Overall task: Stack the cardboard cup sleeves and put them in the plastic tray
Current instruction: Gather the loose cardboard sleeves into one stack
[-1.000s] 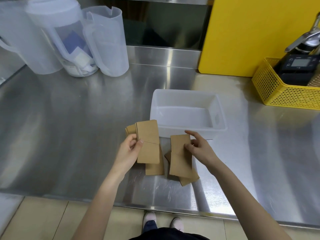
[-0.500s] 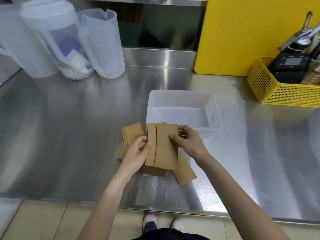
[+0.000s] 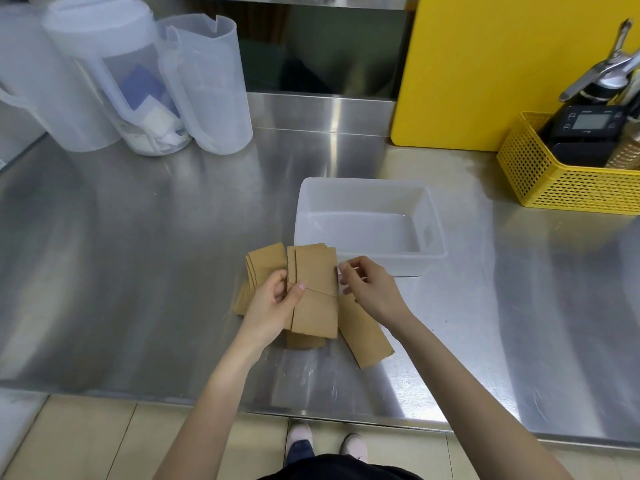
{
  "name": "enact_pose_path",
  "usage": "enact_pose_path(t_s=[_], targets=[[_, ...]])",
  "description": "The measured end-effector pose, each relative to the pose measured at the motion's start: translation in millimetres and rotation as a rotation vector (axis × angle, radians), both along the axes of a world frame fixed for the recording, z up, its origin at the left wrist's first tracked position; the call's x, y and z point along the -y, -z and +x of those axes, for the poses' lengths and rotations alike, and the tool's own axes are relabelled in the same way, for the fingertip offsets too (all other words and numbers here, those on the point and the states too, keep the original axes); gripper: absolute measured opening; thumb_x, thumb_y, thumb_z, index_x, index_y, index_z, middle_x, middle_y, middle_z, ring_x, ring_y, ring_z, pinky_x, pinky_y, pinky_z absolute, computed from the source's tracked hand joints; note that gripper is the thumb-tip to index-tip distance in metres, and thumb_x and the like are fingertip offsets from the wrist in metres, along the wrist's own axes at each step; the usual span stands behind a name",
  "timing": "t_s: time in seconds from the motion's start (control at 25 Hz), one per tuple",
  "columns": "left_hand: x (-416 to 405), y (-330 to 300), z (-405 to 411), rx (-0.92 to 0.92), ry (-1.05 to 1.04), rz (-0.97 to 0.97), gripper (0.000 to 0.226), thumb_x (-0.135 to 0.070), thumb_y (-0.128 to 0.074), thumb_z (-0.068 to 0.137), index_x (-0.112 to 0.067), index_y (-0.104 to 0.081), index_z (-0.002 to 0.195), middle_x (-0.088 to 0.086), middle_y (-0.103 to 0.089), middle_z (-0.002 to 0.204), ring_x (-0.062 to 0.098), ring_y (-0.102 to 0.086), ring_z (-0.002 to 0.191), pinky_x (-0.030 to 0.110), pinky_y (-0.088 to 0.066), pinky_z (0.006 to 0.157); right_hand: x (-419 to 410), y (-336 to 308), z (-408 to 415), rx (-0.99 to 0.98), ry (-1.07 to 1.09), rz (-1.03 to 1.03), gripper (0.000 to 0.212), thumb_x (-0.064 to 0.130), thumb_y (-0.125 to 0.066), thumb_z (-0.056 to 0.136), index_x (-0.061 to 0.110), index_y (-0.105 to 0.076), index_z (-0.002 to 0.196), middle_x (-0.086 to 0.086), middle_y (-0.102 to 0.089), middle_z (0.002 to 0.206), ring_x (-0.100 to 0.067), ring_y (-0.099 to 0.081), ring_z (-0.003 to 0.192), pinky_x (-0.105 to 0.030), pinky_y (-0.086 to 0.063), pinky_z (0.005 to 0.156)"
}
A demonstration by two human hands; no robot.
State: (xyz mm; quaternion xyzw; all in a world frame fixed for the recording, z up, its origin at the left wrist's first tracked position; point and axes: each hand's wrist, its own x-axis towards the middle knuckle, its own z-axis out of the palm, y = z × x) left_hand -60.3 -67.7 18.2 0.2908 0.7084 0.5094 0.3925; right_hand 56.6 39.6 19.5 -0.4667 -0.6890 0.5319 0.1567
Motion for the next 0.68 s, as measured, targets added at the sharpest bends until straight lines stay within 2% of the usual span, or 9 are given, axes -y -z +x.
enact_pose_path(t_s=[0.12,0.24,0.32,0.48,0.68], targets=[[5,2,-10,-0.008,-0.043,0.02,0.008,-0.016,-0.05,0.089,-0.019,-0.054,0.094,-0.015,-0.061,0.092,-0.014,-0.058,0.075,-0.002,-0.043,0.062,-7,12,12,0.192,-0.032,0.052,0.024,0.027,-0.051,0.088,0.011,-0.056,0.106,-0.006,-0.062,0.098,-0.019,-0.056,0.09,-0.021,-0.043,0.067],[8,5,-17,-0.015,-0.081,0.019,0.007,-0.018,-0.051,0.088,-0.024,-0.055,0.089,-0.017,-0.062,0.091,-0.004,-0.058,0.084,-0.003,-0.043,0.065,-8,29,17,0.541,-0.162,0.097,0.046,0.031,-0.059,0.083,0.011,-0.046,0.123,-0.013,-0.05,0.124,-0.028,-0.049,0.114,-0.033,-0.043,0.088],[9,6,-19,-0.018,-0.094,0.023,0.005,-0.018,-0.05,0.088,-0.02,-0.055,0.091,-0.015,-0.063,0.091,-0.002,-0.058,0.085,-0.003,-0.043,0.066,-2,37,15,0.692,-0.196,0.123,0.052,0.033,-0.061,0.081,0.008,-0.041,0.123,-0.016,-0.041,0.129,-0.032,-0.04,0.122,-0.038,-0.039,0.097],[11,10,-21,-0.013,-0.097,0.024,0.011,-0.018,-0.05,0.089,-0.016,-0.055,0.098,-0.014,-0.063,0.093,-0.003,-0.058,0.086,0.003,-0.046,0.07,4,46,13,0.75,-0.162,0.178,0.052,0.029,-0.062,0.077,0.006,-0.042,0.118,-0.016,-0.038,0.127,-0.034,-0.037,0.12,-0.038,-0.037,0.097],[11,11,-21,0.045,-0.126,0.055,0.008,-0.014,-0.05,0.089,-0.02,-0.055,0.09,-0.011,-0.064,0.091,-0.001,-0.059,0.082,0.001,-0.047,0.066,3,48,11,0.682,-0.138,0.115,0.054,0.02,-0.066,0.076,0.0,-0.037,0.117,-0.019,-0.041,0.127,-0.035,-0.04,0.12,-0.038,-0.041,0.092]])
